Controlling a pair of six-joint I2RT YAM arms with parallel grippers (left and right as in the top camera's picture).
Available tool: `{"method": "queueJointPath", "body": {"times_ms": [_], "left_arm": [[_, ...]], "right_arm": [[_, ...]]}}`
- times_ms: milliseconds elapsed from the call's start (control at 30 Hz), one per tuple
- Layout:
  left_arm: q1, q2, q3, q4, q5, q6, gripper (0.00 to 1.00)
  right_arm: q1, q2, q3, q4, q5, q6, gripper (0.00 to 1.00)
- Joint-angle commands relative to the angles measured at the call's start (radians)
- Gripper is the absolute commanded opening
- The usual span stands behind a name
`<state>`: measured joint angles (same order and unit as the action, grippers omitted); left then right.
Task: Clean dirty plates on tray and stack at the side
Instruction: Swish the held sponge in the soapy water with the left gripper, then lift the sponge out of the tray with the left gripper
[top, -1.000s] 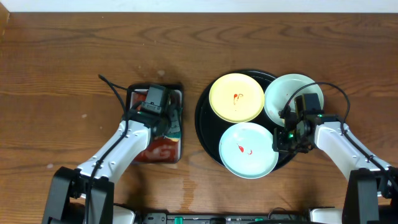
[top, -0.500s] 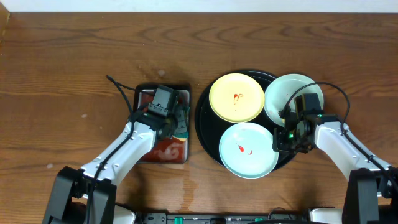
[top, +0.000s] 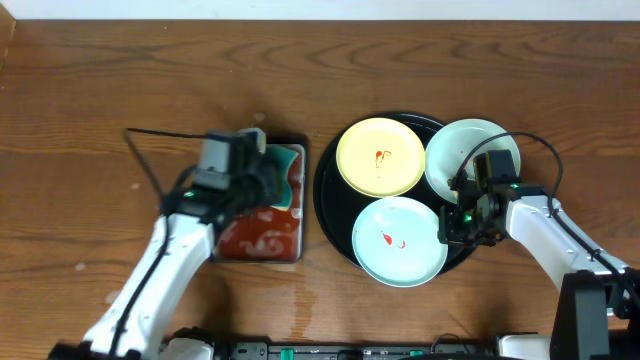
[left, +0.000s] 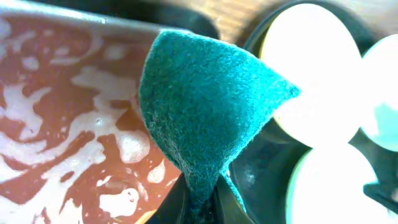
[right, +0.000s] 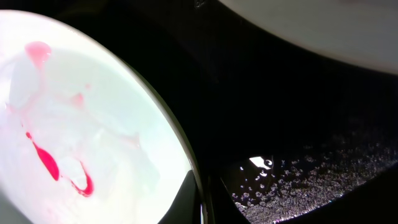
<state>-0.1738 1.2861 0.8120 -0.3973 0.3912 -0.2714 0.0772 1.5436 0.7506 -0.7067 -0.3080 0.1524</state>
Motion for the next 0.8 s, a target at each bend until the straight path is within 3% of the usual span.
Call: {"method": "queueJointPath", "body": {"times_ms": [0, 400, 767], "left_arm": [[0.076, -0.035, 0.002, -0.021, 0.187, 0.164, 0.07], [0.399, -0.044, 0.002, -0.153, 0.925, 0.569, 0.07], [0.507, -0.043, 0.002, -0.156, 1.017, 0.578, 0.07]], "right_arm": [[0.011, 0.007, -0.004, 0.011, 0.011, 0.008, 0.01], [0.011, 0.007, -0.004, 0.008, 0.011, 0.008, 0.01], [0.011, 0.007, -0.004, 0.004, 0.011, 0.008, 0.01]]}}
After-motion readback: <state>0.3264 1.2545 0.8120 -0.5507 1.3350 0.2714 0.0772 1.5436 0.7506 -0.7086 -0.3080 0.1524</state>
